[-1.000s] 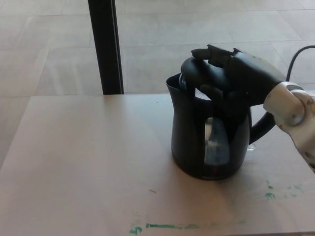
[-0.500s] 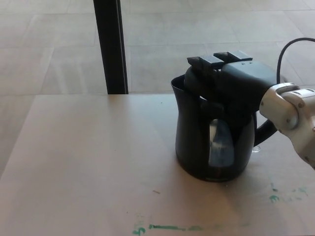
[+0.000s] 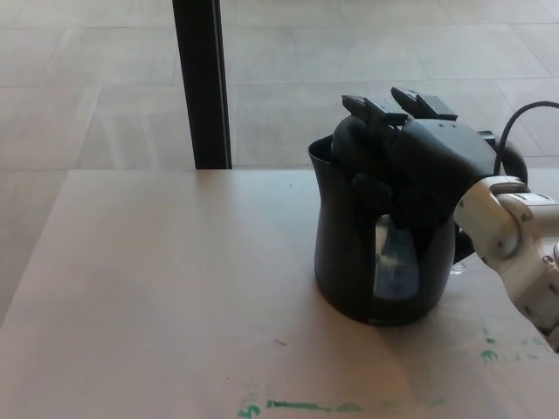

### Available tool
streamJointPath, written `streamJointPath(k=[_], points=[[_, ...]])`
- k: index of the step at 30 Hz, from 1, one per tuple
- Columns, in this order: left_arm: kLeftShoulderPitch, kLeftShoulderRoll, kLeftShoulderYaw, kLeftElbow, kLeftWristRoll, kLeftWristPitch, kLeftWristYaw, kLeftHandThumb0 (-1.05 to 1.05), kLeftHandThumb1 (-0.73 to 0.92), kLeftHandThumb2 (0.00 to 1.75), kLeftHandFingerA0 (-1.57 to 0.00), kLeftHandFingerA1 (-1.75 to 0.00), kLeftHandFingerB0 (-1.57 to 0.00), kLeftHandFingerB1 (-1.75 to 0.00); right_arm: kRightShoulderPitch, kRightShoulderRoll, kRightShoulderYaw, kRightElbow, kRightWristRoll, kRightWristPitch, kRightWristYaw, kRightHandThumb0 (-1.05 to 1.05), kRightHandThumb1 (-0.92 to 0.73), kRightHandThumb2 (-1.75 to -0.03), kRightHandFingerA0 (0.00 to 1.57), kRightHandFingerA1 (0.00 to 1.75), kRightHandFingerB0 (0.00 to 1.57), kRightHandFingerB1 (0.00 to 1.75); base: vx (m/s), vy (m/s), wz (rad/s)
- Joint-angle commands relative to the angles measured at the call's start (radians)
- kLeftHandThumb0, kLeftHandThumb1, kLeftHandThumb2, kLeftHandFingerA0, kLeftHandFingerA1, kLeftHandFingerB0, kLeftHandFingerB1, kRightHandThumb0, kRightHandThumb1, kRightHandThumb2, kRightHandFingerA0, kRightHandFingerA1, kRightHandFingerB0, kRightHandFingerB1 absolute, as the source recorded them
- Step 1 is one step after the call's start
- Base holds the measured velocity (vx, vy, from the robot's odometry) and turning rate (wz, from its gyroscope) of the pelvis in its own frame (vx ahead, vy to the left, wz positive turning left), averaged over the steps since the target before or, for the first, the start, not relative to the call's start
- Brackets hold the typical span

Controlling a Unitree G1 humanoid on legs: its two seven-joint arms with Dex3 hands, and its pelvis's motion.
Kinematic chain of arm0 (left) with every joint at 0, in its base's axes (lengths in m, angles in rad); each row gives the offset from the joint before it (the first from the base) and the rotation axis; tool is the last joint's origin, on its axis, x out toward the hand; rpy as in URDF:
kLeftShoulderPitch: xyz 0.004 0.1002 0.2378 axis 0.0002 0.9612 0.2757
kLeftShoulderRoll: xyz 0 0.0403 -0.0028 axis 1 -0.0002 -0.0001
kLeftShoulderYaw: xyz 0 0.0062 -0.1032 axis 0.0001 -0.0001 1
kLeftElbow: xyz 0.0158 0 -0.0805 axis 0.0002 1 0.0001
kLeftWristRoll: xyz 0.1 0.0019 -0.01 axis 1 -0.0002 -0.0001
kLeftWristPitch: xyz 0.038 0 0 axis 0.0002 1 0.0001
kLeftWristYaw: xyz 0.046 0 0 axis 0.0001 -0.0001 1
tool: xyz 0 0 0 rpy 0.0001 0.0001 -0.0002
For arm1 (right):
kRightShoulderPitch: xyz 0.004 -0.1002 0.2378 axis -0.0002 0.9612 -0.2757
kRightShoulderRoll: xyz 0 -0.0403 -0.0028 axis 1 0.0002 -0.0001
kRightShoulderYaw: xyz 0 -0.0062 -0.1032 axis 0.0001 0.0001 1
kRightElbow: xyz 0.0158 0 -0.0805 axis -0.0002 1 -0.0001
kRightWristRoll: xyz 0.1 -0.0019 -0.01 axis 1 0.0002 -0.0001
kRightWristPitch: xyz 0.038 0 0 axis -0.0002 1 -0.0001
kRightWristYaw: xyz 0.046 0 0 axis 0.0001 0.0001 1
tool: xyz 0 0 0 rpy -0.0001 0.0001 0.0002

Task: The robot uses its right hand to push down on the lid of a kettle kept in the middle of the desk to close it

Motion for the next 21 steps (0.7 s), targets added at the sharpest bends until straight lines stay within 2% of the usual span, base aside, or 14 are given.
streamJointPath(k=[1,2,3,4,5,6,11,14,15,17,18,19,20,21], points=[[-0.026,0.03,0.005,0.012,-0.009,0.004,-0.025,-0.88,0.74,1.14,-0.41,-0.56,-0.31,-0.49,0.273,0.119,0.142,0.139,-0.003,0.008,0.077,-0.93,-0.86,-1.25,0.0,0.17,0.0,0.19,0.0,0.0,0.0],[-0.028,0.03,0.004,0.012,-0.008,0.004,-0.025,-0.88,0.74,1.14,-0.41,-0.56,-0.31,-0.49,0.274,0.116,0.143,0.137,-0.006,0.007,0.078,-0.93,-0.86,-1.25,0.0,0.17,0.0,0.19,0.0,0.0,0.0],[-0.027,0.031,0.004,0.011,-0.008,0.002,-0.033,-0.92,0.92,0.75,-0.45,-0.48,-0.35,-0.39,0.265,0.11,0.154,0.135,-0.016,0.006,0.094,-0.94,-0.86,-1.26,0.0,0.16,0.0,0.18,0.0,0.0,0.0],[-0.028,0.033,0.003,0.01,-0.006,-0.004,-0.032,-0.87,0.75,1.14,-0.41,-0.56,-0.32,-0.5,0.24,0.097,0.179,0.124,-0.041,0.016,0.133,-0.96,-0.86,-1.27,0.0,0.15,0.0,0.16,0.0,0.0,0.0],[-0.032,0.037,-0.001,0.008,-0.001,-0.005,-0.025,-0.88,0.75,1.14,-0.43,-0.57,-0.35,-0.52,0.226,0.09,0.188,0.121,-0.05,0.017,0.151,-0.96,-0.86,-1.28,0.0,0.14,0.0,0.16,0.0,0.0,0.0],[-0.033,0.039,0.0,0.007,-0.002,-0.004,-0.025,-0.9,0.92,0.75,-0.47,-0.47,-0.36,-0.4,0.22,0.087,0.189,0.119,-0.051,0.016,0.16,-0.98,-0.87,-1.28,0.0,0.14,0.0,0.16,0.0,0.0,0.0],[-0.046,0.056,0.005,0.003,-0.007,0.01,-0.031,-0.89,0.92,0.72,-0.46,-0.45,-0.38,-0.39,0.177,0.044,0.227,0.09,-0.085,0.055,0.273,-0.99,-0.87,-1.29,0.0,0.16,0.0,0.18,0.0,0.0,0.0],[-0.05,0.065,0.004,-0.001,-0.004,0.014,-0.029,-0.89,0.92,0.75,-0.46,-0.47,-0.35,-0.39,0.183,0.038,0.234,0.084,-0.086,0.074,0.291,-0.99,-0.85,-1.28,0.0,0.15,0.0,0.18,0.0,0.0,0.0],[-0.049,0.065,-0.001,-0.001,0.001,0.002,-0.034,-0.94,0.92,0.79,-0.44,-0.47,-0.37,-0.41,0.187,0.032,0.271,0.105,-0.132,0.079,0.29,-0.98,-0.86,-1.28,0.07,0.16,0.07,0.21,0.0,0.0,0.0],[-0.05,0.074,-0.003,-0.007,0.002,0.004,-0.045,-0.89,0.92,0.75,-0.45,-0.46,-0.37,-0.38,0.189,0.025,0.298,0.119,-0.161,0.076,0.291,-0.95,-0.86,-1.29,0.0,0.17,0.0,0.21,0.0,0.0,0.0],[-0.055,0.076,0.005,-0.007,-0.005,0.004,-0.039,-0.93,0.83,0.82,-0.44,-0.49,-0.34,-0.42,0.182,0.026,0.361,0.175,-0.229,0.074,0.305,-0.92,-0.87,-1.3,0.0,0.22,0.02,0.24,0.0,0.0,0.0],[-0.057,0.077,0.002,-0.007,-0.002,0.001,-0.041,-0.93,0.83,0.82,-0.44,-0.49,-0.34,-0.42,0.178,0.022,0.374,0.185,-0.238,0.066,0.313,-0.92,-0.87,-1.3,0.0,0.22,0.02,0.24,0.0,0.0,0.0],[-0.066,0.079,-0.002,-0.007,0.002,0.007,-0.035,-0.88,0.92,0.74,-0.45,-0.46,-0.38,-0.39,0.17,0.023,0.391,0.223,-0.252,0.04,0.312,-0.91,-0.85,-1.28,0.02,0.29,0.06,0.29,0.0,0.0,0.0],[-0.075,0.082,0.003,-0.005,-0.005,0.015,-0.042,-0.88,0.92,0.74,-0.42,-0.45,-0.34,-0.38,0.166,0.02,0.398,0.238,-0.248,0.022,0.322,-0.88,-0.82,-1.24,0.0,0.35,0.07,0.36,0.0,0.0,0.0]])
